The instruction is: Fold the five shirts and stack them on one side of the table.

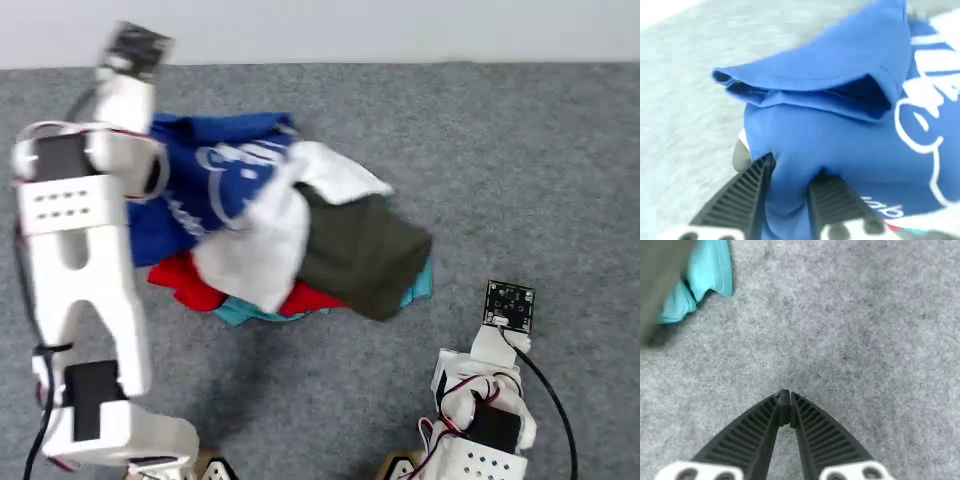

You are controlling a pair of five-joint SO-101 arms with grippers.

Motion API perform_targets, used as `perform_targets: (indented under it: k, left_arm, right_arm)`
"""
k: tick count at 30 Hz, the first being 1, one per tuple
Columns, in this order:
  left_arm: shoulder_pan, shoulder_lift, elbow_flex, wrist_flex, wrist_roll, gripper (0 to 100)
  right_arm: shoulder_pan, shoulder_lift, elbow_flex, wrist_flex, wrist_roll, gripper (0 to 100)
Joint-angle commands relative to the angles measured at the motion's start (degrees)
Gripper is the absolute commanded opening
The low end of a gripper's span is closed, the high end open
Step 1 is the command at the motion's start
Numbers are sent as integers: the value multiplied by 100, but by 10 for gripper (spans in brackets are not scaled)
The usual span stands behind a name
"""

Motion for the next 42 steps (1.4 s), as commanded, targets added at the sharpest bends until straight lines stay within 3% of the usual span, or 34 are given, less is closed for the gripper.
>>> perform_targets:
  k: [1, 12, 17, 23, 29, 32, 37, 42]
  left_arm:
    - [-949, -440, -303, -580, 105, 3]
    - [-3596, -431, -277, -1969, 105, 3]
    - [-4202, -431, -268, -2435, 211, 3]
    - [-3877, -431, 224, -2629, -88, 5]
    - [-3024, -457, 1226, -2629, -1530, 14]
    - [-2664, -431, 1719, -2629, -2101, 88]
    - [-2602, -492, 1947, -2637, -2268, 265]
    - [-2541, -826, 1675, -2233, -2497, 283]
  right_arm:
    - [57, -84, 88, 22, -26, 9]
    - [57, -84, 88, 22, -26, 9]
    - [57, -84, 88, 22, -26, 9]
    - [57, -84, 88, 22, -26, 9]
    - [57, -84, 88, 22, -26, 9]
    - [57, -84, 88, 22, -26, 9]
    - [57, -84, 88, 22, -26, 9]
    - [57, -84, 88, 22, -26, 9]
